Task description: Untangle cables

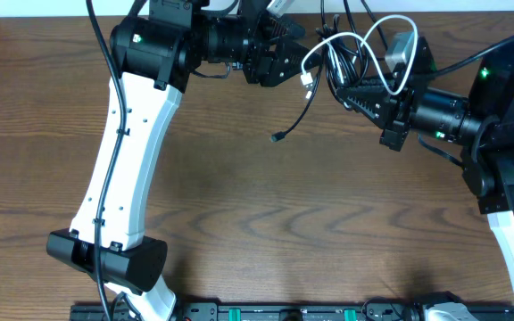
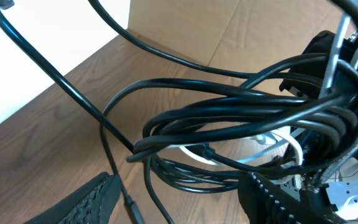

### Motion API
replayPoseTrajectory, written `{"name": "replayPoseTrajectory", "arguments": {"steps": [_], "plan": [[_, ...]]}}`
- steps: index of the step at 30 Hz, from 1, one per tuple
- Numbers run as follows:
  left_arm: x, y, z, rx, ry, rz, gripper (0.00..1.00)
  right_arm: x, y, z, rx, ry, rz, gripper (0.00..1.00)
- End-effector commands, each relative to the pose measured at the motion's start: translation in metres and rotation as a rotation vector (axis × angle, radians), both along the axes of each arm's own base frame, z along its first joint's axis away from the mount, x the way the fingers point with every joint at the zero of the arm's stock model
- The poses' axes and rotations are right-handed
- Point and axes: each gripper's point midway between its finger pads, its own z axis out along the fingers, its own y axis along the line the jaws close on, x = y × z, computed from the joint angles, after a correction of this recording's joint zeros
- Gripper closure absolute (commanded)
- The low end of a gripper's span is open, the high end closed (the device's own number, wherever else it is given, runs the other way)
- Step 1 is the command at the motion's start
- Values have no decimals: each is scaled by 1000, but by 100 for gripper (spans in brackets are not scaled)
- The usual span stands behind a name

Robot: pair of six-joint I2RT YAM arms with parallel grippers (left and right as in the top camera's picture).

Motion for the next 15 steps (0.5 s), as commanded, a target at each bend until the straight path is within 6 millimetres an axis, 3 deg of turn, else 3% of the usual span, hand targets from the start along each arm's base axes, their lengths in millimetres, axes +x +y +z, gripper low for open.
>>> {"name": "replayPoseTrajectory", "arguments": {"steps": [1,15], "plan": [[-2,-3,3,-17,-32,-41,35,-11,6,10,28,-22,69,99],[8,-9,-3,-42,-44,-67,35,-19,10,17,66,-9,124,99]]}}
